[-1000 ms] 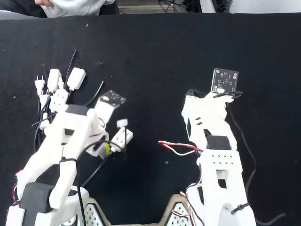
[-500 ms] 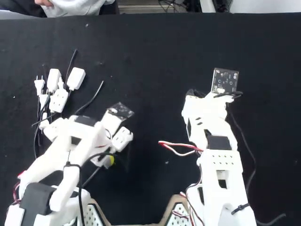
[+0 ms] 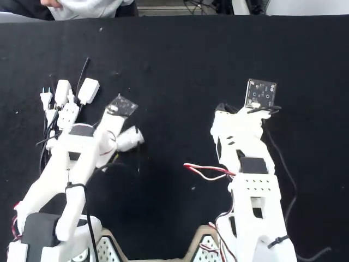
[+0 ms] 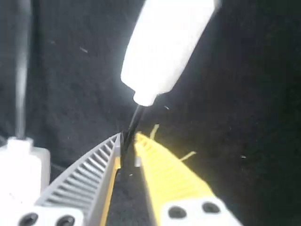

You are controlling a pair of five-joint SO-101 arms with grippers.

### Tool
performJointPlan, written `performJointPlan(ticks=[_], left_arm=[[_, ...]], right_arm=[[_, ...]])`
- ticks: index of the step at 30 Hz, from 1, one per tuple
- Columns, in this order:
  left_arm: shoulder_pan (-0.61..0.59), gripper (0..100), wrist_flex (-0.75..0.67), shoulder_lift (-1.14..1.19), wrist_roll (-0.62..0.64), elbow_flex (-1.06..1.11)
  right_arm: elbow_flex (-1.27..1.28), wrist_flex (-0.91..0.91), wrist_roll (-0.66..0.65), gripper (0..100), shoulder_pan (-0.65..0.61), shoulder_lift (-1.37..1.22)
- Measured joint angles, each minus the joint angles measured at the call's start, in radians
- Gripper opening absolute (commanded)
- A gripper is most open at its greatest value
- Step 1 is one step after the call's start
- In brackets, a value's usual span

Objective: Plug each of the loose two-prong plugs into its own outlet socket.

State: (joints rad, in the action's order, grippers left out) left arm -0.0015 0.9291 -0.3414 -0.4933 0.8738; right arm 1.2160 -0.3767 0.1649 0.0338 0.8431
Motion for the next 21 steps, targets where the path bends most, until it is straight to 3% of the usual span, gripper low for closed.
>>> performJointPlan(ticks=[6, 12, 21], left_arm=[[0.002, 22, -0.009, 0.000, 0.002, -0.015], [0.003, 21, 0.006, 0.000, -0.028, -0.021], [-0.006, 19, 0.123, 0.002, -0.068, -0.222]], right_arm=[[0.000, 0.000, 0.000, 1.2, 0.000, 0.000], [0.000, 0.000, 0.000, 1.2, 0.000, 0.000], [0.000, 0.000, 0.000, 1.2, 0.000, 0.000]])
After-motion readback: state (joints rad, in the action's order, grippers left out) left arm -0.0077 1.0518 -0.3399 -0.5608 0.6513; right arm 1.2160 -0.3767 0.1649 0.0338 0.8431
